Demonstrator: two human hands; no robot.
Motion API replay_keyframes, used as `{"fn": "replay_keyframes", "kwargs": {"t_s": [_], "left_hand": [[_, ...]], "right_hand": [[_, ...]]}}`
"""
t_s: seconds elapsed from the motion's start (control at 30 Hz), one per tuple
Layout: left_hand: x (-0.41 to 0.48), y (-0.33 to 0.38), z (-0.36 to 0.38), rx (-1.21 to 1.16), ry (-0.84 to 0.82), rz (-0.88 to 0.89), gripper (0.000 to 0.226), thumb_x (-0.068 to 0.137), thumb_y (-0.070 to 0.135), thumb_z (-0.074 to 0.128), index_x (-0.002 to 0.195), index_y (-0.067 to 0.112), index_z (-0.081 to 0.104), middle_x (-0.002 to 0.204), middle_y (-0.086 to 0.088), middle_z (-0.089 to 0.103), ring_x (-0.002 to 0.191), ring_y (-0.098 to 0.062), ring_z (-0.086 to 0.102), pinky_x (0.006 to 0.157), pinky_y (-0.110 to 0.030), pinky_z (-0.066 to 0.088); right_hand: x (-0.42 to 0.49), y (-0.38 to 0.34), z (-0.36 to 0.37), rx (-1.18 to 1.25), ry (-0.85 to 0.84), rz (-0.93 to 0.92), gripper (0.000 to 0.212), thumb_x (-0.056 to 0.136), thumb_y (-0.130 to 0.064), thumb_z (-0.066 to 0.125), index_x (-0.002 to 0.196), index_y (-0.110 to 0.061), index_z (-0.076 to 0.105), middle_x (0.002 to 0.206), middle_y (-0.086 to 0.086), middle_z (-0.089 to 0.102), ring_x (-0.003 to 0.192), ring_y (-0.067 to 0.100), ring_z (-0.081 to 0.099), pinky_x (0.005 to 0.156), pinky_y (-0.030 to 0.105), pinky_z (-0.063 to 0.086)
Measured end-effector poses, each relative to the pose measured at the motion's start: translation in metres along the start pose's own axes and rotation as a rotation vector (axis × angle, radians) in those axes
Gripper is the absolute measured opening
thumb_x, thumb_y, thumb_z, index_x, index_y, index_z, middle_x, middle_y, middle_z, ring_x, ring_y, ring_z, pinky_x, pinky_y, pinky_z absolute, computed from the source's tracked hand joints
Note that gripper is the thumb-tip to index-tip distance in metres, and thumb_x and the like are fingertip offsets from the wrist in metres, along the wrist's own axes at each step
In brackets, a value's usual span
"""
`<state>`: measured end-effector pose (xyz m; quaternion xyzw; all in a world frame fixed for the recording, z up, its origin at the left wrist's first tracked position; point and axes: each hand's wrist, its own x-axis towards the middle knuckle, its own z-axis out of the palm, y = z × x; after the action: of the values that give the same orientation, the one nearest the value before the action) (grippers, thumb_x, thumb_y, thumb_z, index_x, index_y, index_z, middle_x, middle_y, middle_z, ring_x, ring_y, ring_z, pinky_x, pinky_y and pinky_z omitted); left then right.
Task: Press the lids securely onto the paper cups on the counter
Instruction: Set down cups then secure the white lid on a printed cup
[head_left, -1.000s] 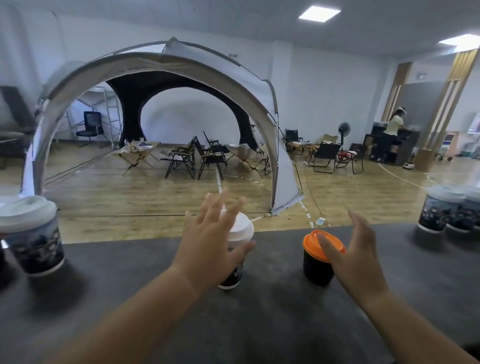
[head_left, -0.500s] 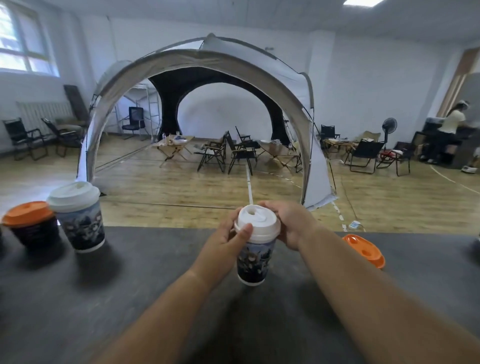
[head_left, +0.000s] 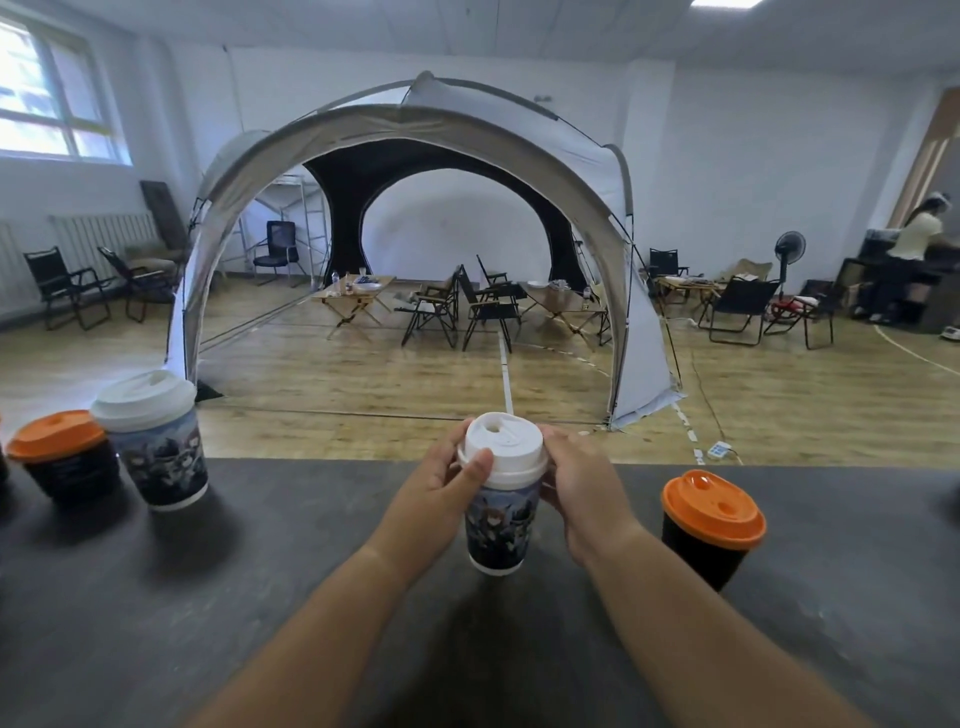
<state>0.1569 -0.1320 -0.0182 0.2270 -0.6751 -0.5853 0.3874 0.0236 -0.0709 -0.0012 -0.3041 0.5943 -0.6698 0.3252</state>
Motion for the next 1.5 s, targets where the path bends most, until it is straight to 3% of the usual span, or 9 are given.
{"fn": "replay_keyframes", "kwargs": {"t_s": [0.2, 0.33, 0.47, 0.6, 0.77, 0.97, 1.13, 1.33, 1.5], "left_hand": [[-0.002, 0.002, 0.001, -0.008, 0.009, 0.0, 0.029, 0.089, 0.034, 0.056, 0.116, 0.04, 0.054, 0.115, 0.019, 0.063, 0.103, 0.005, 0.062, 0.083, -0.018, 0.053], [-0.002, 0.005, 0.003, -0.004, 0.016, -0.004, 0.029, 0.087, 0.035, 0.056, 0.116, 0.04, 0.054, 0.116, 0.018, 0.063, 0.106, 0.002, 0.062, 0.086, -0.02, 0.053], [-0.004, 0.006, 0.003, 0.018, 0.024, -0.02, 0.034, 0.094, 0.03, 0.054, 0.128, 0.035, 0.05, 0.122, 0.017, 0.059, 0.115, -0.004, 0.058, 0.099, -0.029, 0.05], [-0.005, 0.007, 0.004, 0.024, 0.021, -0.018, 0.029, 0.092, 0.033, 0.055, 0.119, 0.043, 0.053, 0.114, 0.023, 0.063, 0.111, -0.002, 0.06, 0.099, -0.029, 0.049], [-0.008, 0.009, 0.011, 0.006, 0.033, -0.038, 0.037, 0.081, 0.052, 0.055, 0.117, 0.05, 0.049, 0.119, 0.021, 0.061, 0.113, -0.002, 0.058, 0.099, -0.028, 0.047], [-0.008, 0.008, 0.018, 0.086, 0.09, -0.023, 0.048, 0.096, 0.037, 0.052, 0.142, 0.031, 0.038, 0.132, 0.011, 0.054, 0.12, -0.007, 0.052, 0.102, -0.03, 0.044], [-0.006, 0.009, 0.015, -0.01, 0.167, -0.063, 0.034, 0.103, 0.031, 0.037, 0.136, 0.033, 0.046, 0.126, 0.016, 0.055, 0.112, 0.002, 0.053, 0.092, -0.021, 0.045], [-0.01, 0.007, 0.02, 0.018, 0.24, -0.018, 0.03, 0.101, 0.036, 0.042, 0.128, 0.028, 0.051, 0.114, 0.015, 0.061, 0.109, -0.004, 0.058, 0.094, -0.029, 0.05], [-0.003, 0.009, 0.014, 0.033, 0.324, -0.052, 0.039, 0.101, 0.025, 0.045, 0.14, 0.024, 0.042, 0.102, 0.008, 0.062, 0.103, -0.01, 0.06, 0.089, -0.025, 0.047]], "right_hand": [[-0.022, -0.003, 0.006, -0.041, 0.016, -0.033, 0.026, 0.106, -0.017, 0.037, 0.118, -0.016, 0.06, 0.109, 0.001, 0.067, 0.093, 0.009, 0.063, 0.07, 0.02, 0.052], [-0.032, 0.007, 0.013, -0.133, 0.023, -0.113, 0.036, 0.108, -0.029, 0.033, 0.142, -0.025, 0.045, 0.132, -0.001, 0.056, 0.121, 0.016, 0.053, 0.104, 0.041, 0.047], [-0.037, 0.006, 0.014, -0.104, -0.006, -0.107, 0.026, 0.108, -0.029, 0.035, 0.128, -0.037, 0.048, 0.127, -0.007, 0.057, 0.115, 0.009, 0.056, 0.097, 0.033, 0.05], [-0.046, 0.009, 0.017, -0.172, -0.038, -0.16, 0.051, 0.105, -0.03, 0.04, 0.154, -0.03, 0.023, 0.144, -0.008, 0.04, 0.131, 0.013, 0.042, 0.113, 0.038, 0.038], [-0.044, 0.005, 0.013, -0.156, -0.054, -0.171, 0.05, 0.106, -0.026, 0.041, 0.153, -0.028, 0.026, 0.131, -0.016, 0.038, 0.123, 0.005, 0.04, 0.105, 0.026, 0.039], [-0.042, 0.006, 0.007, -0.173, -0.059, -0.156, 0.046, 0.105, -0.022, 0.043, 0.149, -0.026, 0.033, 0.138, -0.012, 0.046, 0.124, 0.004, 0.045, 0.098, 0.017, 0.042], [-0.037, 0.008, 0.002, -0.217, -0.1, -0.161, 0.051, 0.105, -0.024, 0.045, 0.153, -0.026, 0.029, 0.137, -0.014, 0.041, 0.127, 0.004, 0.04, 0.097, 0.016, 0.039], [-0.027, 0.006, 0.001, -0.169, -0.114, -0.132, 0.081, 0.076, -0.078, 0.056, 0.142, -0.033, 0.045, 0.136, -0.005, 0.058, 0.124, 0.015, 0.056, 0.106, 0.045, 0.047], [-0.019, 0.002, -0.006, -0.172, -0.115, -0.115, 0.028, 0.102, -0.028, 0.05, 0.128, -0.024, 0.057, 0.121, -0.003, 0.066, 0.108, 0.009, 0.063, 0.084, 0.023, 0.051]]}}
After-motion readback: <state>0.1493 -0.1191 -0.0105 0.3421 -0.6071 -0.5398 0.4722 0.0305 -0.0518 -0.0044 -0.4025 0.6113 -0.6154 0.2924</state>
